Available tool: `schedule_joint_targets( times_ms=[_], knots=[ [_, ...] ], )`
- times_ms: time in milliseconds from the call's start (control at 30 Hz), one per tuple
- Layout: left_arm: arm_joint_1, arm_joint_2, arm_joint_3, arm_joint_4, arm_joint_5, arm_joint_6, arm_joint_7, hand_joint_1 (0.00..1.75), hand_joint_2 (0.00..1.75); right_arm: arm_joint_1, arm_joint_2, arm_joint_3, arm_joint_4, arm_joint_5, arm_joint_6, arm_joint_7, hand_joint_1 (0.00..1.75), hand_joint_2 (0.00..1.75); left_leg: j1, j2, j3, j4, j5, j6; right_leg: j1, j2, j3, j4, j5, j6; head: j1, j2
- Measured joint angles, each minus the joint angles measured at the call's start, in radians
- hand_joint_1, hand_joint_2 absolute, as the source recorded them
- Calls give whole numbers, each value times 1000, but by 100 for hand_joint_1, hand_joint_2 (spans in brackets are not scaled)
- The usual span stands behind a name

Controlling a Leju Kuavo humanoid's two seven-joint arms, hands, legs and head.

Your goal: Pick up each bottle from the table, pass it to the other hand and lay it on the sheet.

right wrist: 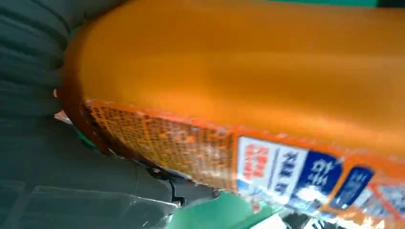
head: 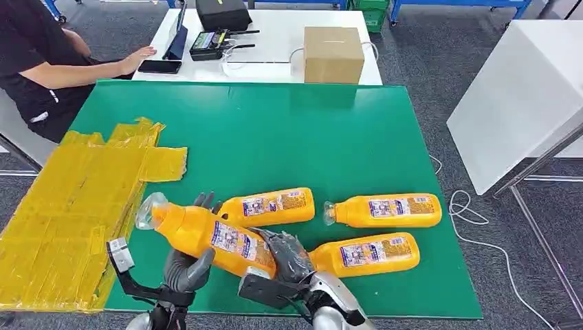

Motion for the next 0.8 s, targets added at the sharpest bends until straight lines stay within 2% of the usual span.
schedule_joint_targets(
  times_ms=[100, 133, 167, 800],
  knots=[
    [0, 6, -2, 3, -71, -1, -11, 0, 175, -21, 0, 15, 15, 11, 23, 6, 175, 175, 0, 0, 0, 0, 0, 0, 0, 0, 0, 0, 0, 0, 0, 0],
    [-1, 8, -2, 4, -98, 0, -16, 14, 175, -26, 0, 22, 18, 14, 31, 8, 175, 175, 0, 0, 0, 0, 0, 0, 0, 0, 0, 0, 0, 0, 0, 0],
    [-3, 9, -4, 6, -125, 2, -18, 175, 175, -30, 0, 30, 20, 16, 39, 9, 175, 175, 0, 0, 0, 0, 0, 0, 0, 0, 0, 0, 0, 0, 0, 0],
    [-5, 14, -2, 16, -163, 0, -53, 175, 175, -44, 0, 51, 32, 25, 50, 15, 175, 175, 0, 0, 0, 0, 0, 0, 0, 0, -1, 0, 0, 0, 0, 0]
  ],
)
